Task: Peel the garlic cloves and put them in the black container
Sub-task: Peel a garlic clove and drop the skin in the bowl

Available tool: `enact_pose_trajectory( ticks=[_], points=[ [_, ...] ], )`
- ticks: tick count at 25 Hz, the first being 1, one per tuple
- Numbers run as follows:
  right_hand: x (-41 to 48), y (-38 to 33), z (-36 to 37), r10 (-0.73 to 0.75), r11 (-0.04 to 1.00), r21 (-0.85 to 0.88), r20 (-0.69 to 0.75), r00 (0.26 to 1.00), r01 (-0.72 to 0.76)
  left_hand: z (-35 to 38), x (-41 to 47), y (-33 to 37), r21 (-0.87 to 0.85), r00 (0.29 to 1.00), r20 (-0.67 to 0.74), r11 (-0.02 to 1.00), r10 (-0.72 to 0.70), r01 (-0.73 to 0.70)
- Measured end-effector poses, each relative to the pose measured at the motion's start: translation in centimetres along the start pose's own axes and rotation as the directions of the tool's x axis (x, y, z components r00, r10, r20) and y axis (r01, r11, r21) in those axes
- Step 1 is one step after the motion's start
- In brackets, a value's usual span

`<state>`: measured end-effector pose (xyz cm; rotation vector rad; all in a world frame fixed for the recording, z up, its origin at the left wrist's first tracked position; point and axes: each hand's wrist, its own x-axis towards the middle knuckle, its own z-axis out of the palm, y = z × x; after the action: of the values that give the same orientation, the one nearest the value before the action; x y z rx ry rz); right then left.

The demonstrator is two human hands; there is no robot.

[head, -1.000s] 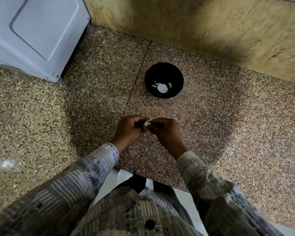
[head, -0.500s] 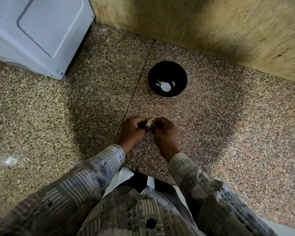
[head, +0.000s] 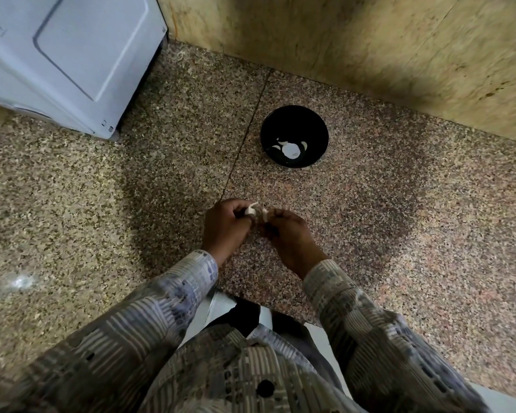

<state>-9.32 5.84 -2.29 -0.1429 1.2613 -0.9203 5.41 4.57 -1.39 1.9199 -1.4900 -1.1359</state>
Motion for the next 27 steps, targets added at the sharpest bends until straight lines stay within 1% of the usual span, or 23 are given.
enact_pose_trajectory(
  ticks=[2,5,7,9,10,11,12,14,16,19,22,25,27],
  points=[
    [0.0,0.1,-0.2,-0.001,1.0,-0.015,0.009,1.0,0.001,-0.7,0.7,-0.7,0.131,1.0,-0.013,0.991,0.012,-0.01],
    [-0.2,0.0,-0.4,0.023,0.999,0.032,-0.007,1.0,-0.023,-1.2,1.3,-1.7,0.282,1.0,0.013,0.959,0.027,-0.029],
    [-0.3,-0.2,-0.6,0.038,0.998,0.045,0.024,0.999,-0.039,-1.1,1.0,-1.6,0.383,0.993,0.032,0.916,0.113,-0.117],
    [-0.3,-0.2,-1.0,0.036,0.999,0.024,0.047,0.998,-0.037,-0.8,0.4,-0.6,0.445,0.968,0.029,0.863,0.251,-0.238],
    [-0.2,-0.2,-1.1,0.025,1.0,0.009,0.056,0.998,-0.026,-0.5,0.1,0.0,0.432,0.951,0.033,0.853,0.309,-0.292],
    [-0.3,-0.3,-1.1,0.012,1.0,-0.002,0.069,0.998,-0.012,-0.1,-0.1,0.5,0.387,0.942,0.042,0.863,0.334,-0.324],
    [-0.3,-0.3,-1.1,-0.006,1.0,-0.003,0.085,0.996,0.006,0.3,-0.2,1.0,0.313,0.945,0.048,0.893,0.324,-0.322],
    [-0.6,-0.4,-1.1,-0.042,0.999,-0.015,0.102,0.994,0.044,1.0,-0.3,1.7,0.149,0.974,0.054,0.963,0.221,-0.227],
    [-0.9,-0.8,-1.4,-0.068,0.995,-0.062,0.098,0.993,0.074,1.2,-0.1,1.7,0.065,0.989,0.063,0.988,0.137,-0.141],
    [-1.4,-1.4,-1.8,-0.08,0.983,-0.157,0.092,0.993,0.094,0.9,0.1,1.4,0.052,0.986,0.098,0.989,0.134,-0.14],
    [-1.3,-1.1,-2.0,-0.177,0.939,-0.286,0.079,0.981,0.193,0.8,0.1,1.2,0.07,0.988,0.098,0.989,0.12,-0.127],
    [-1.0,-0.6,-2.1,-0.249,0.911,-0.323,0.062,0.967,0.255,0.9,0.1,1.4,0.072,0.991,0.098,0.992,0.092,-0.099],
    [-1.0,-0.4,-2.3,-0.263,0.91,-0.312,0.069,0.962,0.271,0.8,0.1,1.7,0.053,0.991,0.11,0.995,0.077,-0.083]
  ],
)
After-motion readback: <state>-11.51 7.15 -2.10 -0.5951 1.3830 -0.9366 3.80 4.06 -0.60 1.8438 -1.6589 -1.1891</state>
